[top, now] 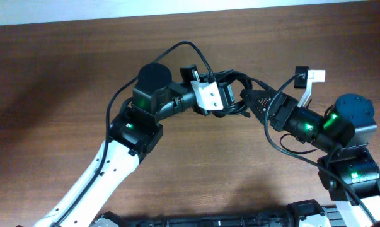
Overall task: Untangle cables
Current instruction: 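Grasp the hanging cables with the right gripper beside the left gripper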
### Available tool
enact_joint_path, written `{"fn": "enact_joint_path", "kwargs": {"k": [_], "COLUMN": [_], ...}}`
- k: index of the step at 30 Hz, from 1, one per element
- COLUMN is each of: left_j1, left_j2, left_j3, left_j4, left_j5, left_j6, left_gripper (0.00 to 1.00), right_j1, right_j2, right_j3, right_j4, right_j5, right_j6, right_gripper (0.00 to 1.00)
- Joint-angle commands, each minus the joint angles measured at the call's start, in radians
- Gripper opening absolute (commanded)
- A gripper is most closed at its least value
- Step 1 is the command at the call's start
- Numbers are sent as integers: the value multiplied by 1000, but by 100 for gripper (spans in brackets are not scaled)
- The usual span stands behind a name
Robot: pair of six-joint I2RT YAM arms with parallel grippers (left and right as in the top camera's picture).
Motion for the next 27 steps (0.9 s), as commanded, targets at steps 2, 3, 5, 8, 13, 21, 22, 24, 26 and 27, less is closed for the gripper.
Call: {"fn": "enact_joint_path", "kwargs": {"k": [2,3,5,8,13,21,22,24,26,27], "left_j1": [-29,-28,-29,-29,-29,10,24,51,76,103], "left_j2": [-18,-18,-18,-18,-18,-47,-55,-69,-79,-85], "left_j3": [20,20,20,20,20,20,20,20,20,20], "left_j4": [17,14,3,2,1,-40,-60,-101,-137,-163], "left_j5": [27,14,10,11,10,10,10,9,7,7], "left_j6": [8,8,8,-12,-12,-188,-211,-258,-318,-392], "left_gripper": [0,0,0,0,26,99,99,99,99,99], "right_j1": [-7,-7,-7,-7,-7,-7,-7,-7,-7,-7], "right_j2": [-3,-3,-3,-3,-3,-3,-3,-3,-3,-3], "right_j3": [9,9,9,9,9,10,10,10,10,10], "right_j4": [-2,-3,-3,-8,-17,-150,-147,-148,-147,-146], "right_j5": [6,6,5,5,41,232,232,240,250,250], "right_j6": [-27,-27,-27,-50,-107,-215,-236,-259,-281,-300], "right_gripper": [27,19,11,4,4,4,4,4,4,4]}}
